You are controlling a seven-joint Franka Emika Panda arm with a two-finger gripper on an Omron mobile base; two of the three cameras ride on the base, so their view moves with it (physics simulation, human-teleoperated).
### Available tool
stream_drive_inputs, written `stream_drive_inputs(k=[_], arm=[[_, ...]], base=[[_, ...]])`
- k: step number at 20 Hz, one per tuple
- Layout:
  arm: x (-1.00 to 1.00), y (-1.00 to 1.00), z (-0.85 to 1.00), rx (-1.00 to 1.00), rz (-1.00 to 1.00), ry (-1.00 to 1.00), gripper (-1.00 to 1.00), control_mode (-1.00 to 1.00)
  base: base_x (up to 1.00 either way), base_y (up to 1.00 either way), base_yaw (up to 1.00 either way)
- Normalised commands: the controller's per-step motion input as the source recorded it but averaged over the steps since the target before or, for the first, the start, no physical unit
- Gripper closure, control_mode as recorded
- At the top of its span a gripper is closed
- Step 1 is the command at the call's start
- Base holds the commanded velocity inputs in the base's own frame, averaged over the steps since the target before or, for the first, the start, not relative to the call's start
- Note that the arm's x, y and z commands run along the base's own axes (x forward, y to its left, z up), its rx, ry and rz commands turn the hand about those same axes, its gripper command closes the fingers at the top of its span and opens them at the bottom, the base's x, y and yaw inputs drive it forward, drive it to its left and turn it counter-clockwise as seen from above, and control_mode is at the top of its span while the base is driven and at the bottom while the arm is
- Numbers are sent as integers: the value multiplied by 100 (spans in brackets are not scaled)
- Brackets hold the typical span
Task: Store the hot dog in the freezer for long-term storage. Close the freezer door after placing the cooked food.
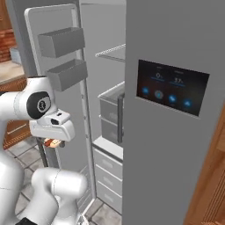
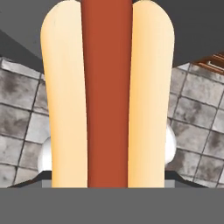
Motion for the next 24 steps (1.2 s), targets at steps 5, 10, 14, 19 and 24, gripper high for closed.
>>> stream_drive_inputs(k=[5,10,14,19,24], arm=[[0,0,0,0,0,0,100,100],[0,0,0,0,0,0,100,100],[0,0,0,0,0,0,100,100],[0,0,0,0,0,0,100,100],[0,0,0,0,0,0,100,100]], base=[[0,0,-26],[1,0,-41],[1,15,-38],[24,23,-17],[45,30,-6]])
